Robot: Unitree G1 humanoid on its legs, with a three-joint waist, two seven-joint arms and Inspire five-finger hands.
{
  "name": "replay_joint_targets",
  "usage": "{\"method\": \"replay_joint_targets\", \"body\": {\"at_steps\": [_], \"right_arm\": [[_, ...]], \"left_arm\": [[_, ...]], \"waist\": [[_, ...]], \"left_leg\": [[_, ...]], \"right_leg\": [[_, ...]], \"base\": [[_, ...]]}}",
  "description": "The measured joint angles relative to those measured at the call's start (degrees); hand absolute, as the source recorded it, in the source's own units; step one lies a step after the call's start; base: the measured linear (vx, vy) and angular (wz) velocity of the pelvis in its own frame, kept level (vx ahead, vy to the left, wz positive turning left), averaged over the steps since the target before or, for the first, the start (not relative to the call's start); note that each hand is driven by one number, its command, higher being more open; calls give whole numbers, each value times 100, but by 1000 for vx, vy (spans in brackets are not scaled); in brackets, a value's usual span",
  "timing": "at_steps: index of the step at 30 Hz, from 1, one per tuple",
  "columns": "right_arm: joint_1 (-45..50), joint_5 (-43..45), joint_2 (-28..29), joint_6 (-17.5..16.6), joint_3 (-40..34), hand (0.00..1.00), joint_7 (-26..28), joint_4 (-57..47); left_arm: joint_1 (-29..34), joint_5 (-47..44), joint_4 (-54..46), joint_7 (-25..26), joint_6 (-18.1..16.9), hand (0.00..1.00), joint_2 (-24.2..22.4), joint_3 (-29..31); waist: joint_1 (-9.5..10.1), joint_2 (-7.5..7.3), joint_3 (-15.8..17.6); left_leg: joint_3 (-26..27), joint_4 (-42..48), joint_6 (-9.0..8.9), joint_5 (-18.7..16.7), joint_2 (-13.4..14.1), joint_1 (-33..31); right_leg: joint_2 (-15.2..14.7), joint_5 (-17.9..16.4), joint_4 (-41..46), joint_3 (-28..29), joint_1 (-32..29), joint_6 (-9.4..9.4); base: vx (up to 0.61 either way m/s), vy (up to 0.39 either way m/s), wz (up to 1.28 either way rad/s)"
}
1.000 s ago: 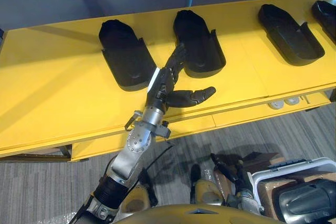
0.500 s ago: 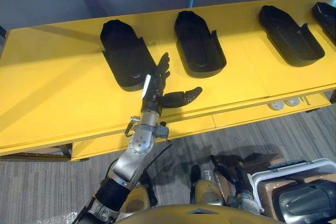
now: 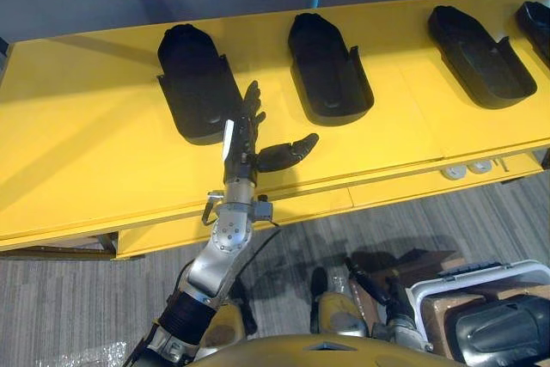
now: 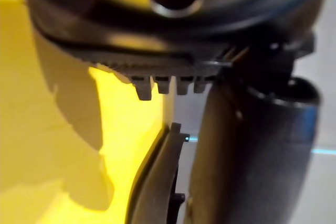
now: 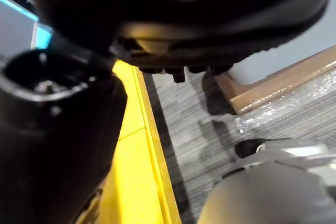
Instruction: Walk over and take three plastic housings, then place them on the shelf
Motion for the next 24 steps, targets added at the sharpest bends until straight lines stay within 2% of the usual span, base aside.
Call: {"method": "replay_joint_targets", "body": {"at_steps": [4, 14, 16, 20, 22, 24], "right_arm": [[-14, 2, -12, 2, 7, 100, 0, 63], [-179, 24, -126, 1, 74, 100, 0, 275], [-181, 37, -138, 1, 73, 100, 0, 280], [-182, 41, -161, -18, 53, 100, 2, 383], [-185, 46, -162, -24, 46, 100, 4, 464], [-187, 43, -161, -81, 17, 100, 6, 513]], "left_arm": [[-13, -12, 71, 17, -17, 100, -2, 0], [-6, 13, 408, 200, -321, 100, -56, -4], [4, 12, 409, 104, -422, 100, -56, -14], [189, -51, 420, -312, -859, 100, -40, -111], [207, -376, 292, -561, -923, 100, -19, -232], [207, -1181, -86, -1009, -969, 100, 70, -387]], "waist": [[-2, 9, 5], [3, 98, 15], [4, 116, 24], [9, 157, 40], [22, 158, 40], [19, 163, 36]], "left_leg": [[-49, 23, 0, 0, -2, 0], [-169, 73, 15, 14, -12, -7], [-176, 72, 18, 16, -17, -10], [-189, 65, 22, 18, -24, -16], [-207, 65, 22, 18, -27, -15], [-212, 66, 22, 17, -29, -13]], "right_leg": [[-2, -14, 0, -60, 42, -20], [-16, -60, 6, -189, 73, -91], [-21, -59, 3, -201, 74, -91], [-26, -24, -14, -211, 89, -33], [-25, -17, -37, -223, 142, -21], [-27, -5, -49, -221, 159, -3]], "base": [[-4, 0, 7], [-26, 0, 4], [0, 0, 0], [2, 0, 1], [13, 2, 4], [0, 0, 0]]}}
